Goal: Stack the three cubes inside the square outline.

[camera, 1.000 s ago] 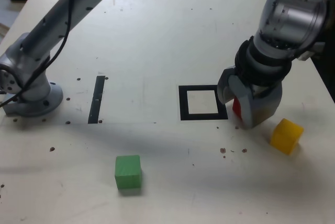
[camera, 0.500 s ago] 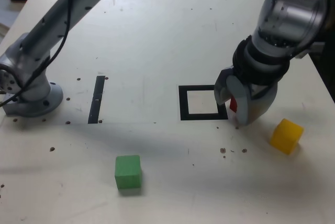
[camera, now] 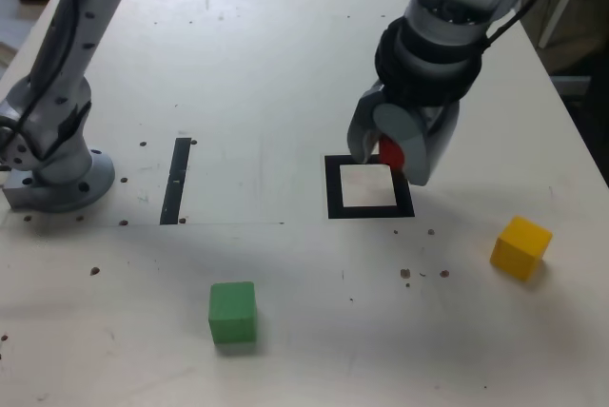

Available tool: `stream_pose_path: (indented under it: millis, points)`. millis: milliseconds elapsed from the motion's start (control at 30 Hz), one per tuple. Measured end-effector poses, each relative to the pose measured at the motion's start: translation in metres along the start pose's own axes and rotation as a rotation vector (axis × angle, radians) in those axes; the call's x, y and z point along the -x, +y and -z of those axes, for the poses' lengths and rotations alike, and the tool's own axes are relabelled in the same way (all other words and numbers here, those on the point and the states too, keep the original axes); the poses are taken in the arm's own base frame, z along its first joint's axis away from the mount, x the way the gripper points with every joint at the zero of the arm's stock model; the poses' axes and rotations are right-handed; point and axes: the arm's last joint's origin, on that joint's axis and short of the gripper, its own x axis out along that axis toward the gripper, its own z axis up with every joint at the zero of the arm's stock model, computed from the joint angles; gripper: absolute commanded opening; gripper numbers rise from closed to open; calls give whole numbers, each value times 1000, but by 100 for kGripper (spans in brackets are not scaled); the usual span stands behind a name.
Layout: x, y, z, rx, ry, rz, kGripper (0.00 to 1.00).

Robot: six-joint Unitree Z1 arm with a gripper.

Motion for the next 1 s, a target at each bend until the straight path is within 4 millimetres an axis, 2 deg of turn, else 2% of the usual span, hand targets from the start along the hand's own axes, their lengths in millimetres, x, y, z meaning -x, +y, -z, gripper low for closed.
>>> stream_pose_path:
  millis: [133,367,1000]
  points:
    - [6,-4,16,136,-10,36,36]
    - [-4,-1,30,276,17,104,36]
    - [-44,32,23,356,38,216,36]
